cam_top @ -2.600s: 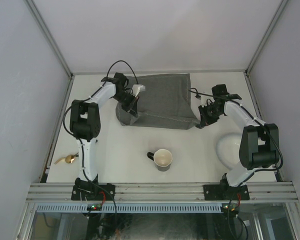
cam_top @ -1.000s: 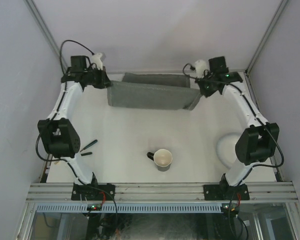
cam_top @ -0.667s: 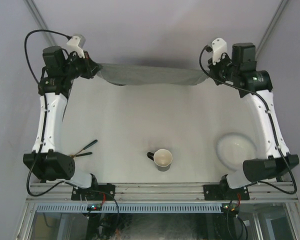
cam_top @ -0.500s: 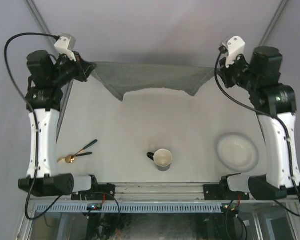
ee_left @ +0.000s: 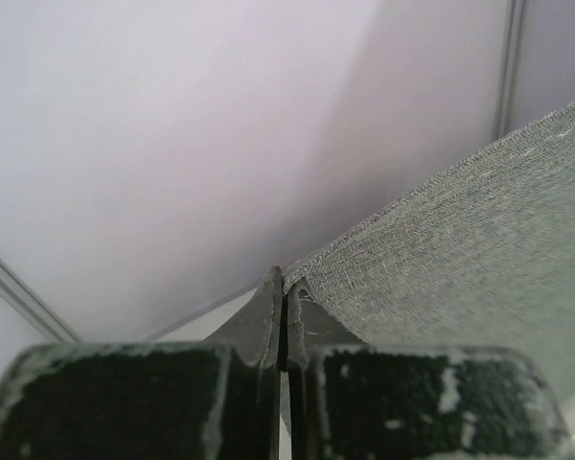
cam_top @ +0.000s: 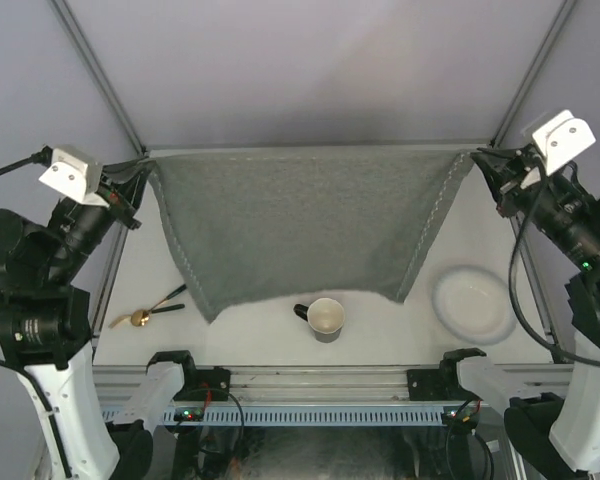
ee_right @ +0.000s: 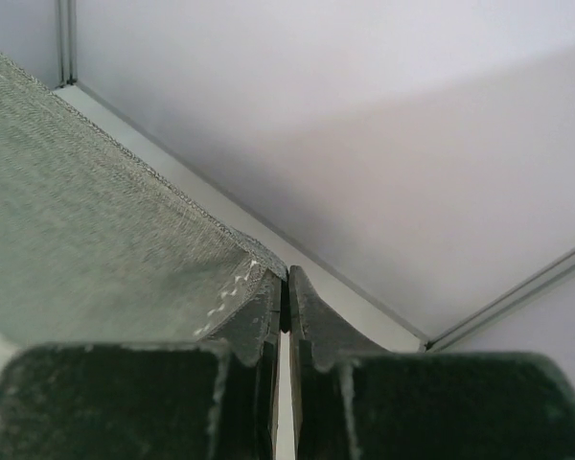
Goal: Set the dinner table for one person
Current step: Flatten out the napkin at the center of the board.
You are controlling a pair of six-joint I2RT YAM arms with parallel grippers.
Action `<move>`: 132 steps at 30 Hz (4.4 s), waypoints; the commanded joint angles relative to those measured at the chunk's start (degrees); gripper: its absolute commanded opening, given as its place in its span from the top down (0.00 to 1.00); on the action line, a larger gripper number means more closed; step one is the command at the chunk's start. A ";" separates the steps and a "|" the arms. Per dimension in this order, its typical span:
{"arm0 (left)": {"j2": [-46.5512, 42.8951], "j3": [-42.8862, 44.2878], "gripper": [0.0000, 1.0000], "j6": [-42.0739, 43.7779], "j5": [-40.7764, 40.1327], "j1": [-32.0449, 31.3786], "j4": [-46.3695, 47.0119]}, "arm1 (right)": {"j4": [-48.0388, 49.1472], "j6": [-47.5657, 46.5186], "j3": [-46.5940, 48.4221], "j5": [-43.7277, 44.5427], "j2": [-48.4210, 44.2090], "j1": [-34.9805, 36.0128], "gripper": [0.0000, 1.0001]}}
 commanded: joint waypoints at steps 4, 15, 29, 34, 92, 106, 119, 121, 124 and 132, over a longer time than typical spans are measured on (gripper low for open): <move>15.66 -1.86 1.00 6.00 -13.20 2.69 2.02 | 11.64 0.31 -9.25 6.86 10.68 -4.21 1.00; 55.63 28.22 1.00 3.23 -13.18 2.74 0.44 | 17.03 3.34 12.35 5.03 44.76 -10.07 1.00; 67.21 41.52 1.00 2.94 -19.70 2.91 9.74 | 25.81 8.64 26.50 9.95 57.79 -13.74 1.00; 66.17 43.16 1.00 1.24 -21.35 3.96 13.83 | 27.10 9.67 31.92 10.78 58.24 -14.03 1.00; 23.07 -24.96 1.00 1.62 -11.55 -7.87 20.68 | 25.04 6.83 -49.08 2.72 4.74 -13.47 0.23; 28.63 -29.71 1.00 -1.13 -3.98 -3.28 24.21 | 22.44 3.38 -38.65 10.40 23.77 4.64 0.18; 73.21 53.19 1.00 -7.76 -5.17 -23.98 2.73 | 23.15 4.64 -50.21 5.08 13.36 -9.72 0.18; 76.63 60.11 1.00 -8.43 -6.84 -27.16 6.46 | 22.22 4.35 -52.26 3.99 9.72 -12.80 0.18; 70.92 48.26 1.00 -6.56 -10.13 -31.79 17.71 | 20.96 3.47 -54.89 3.59 5.57 -16.05 0.18; 64.48 42.45 1.00 -15.86 -3.86 -32.25 18.55 | 21.51 4.16 -56.79 1.94 2.59 -17.31 0.17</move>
